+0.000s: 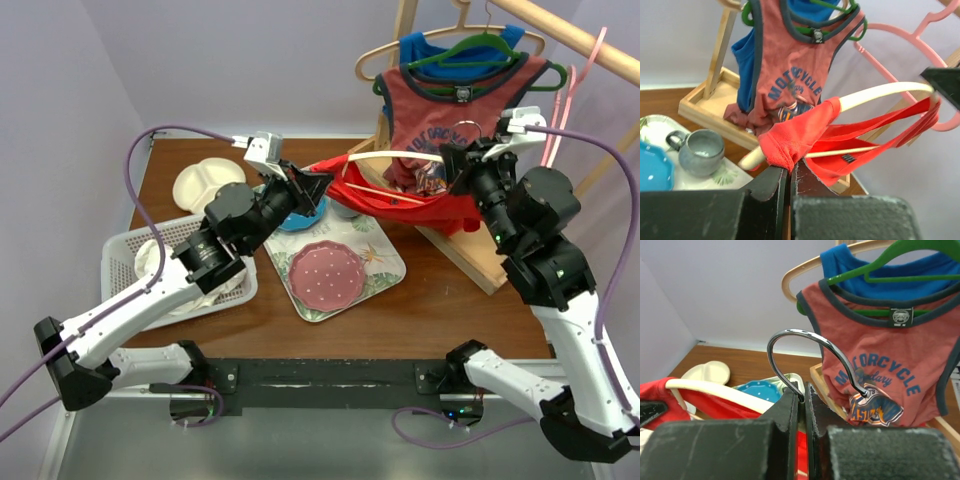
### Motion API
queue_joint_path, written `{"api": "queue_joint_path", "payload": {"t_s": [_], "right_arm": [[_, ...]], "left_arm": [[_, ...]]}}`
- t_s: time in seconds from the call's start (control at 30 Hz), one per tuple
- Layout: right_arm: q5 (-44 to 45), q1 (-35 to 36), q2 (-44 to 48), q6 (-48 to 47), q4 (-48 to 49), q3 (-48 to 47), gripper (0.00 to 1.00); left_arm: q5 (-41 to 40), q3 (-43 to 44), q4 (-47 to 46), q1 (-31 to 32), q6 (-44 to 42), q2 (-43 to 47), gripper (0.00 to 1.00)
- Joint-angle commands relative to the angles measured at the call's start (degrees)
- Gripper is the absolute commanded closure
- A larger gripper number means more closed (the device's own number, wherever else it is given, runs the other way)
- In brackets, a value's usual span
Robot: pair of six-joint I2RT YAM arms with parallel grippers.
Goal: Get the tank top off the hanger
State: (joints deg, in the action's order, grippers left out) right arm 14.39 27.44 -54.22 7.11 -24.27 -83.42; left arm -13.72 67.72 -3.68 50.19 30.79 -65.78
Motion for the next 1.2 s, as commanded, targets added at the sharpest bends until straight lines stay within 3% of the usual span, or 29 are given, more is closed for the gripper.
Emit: {"api": "queue_joint_path", "payload": {"t_s": [0.0,0.2,0.43,0.9,1.03,1.17], "right_arm": [[2.83,0.07,-1.33,-2.89,2.57,-4.38,1.0],[0.38,0.07,-1.42,-3.34,2.65,-7.46,1.0],[-7.53,0.07,-1.59,1.66,7.3,-5.44,1.0],[-10.87,0.07,-3.0,5.55,12.14,-3.59,1.0],[-7.81,0.07,-1.78,1.07,5.3,-5.36,1.0],[-5.17,0.07,1.65,-0.87,5.55,-1.84,1.0]], "left_arm": [[-2.89,-1.27,5.77,-0.71,1.65,5.03,1.0],[-7.64,-1.36,11.24,-0.89,1.65,7.06,1.0],[-6.33,-7.69,6.68,-0.89,2.7,9.17,1.0],[-7.11,-11.56,5.61,-1.06,5.77,10.32,1.0],[-11.23,-8.32,10.71,-1.5,6.66,10.58,1.0],[-13.09,-6.47,12.47,-1.77,6.57,11.11,1.0]]}}
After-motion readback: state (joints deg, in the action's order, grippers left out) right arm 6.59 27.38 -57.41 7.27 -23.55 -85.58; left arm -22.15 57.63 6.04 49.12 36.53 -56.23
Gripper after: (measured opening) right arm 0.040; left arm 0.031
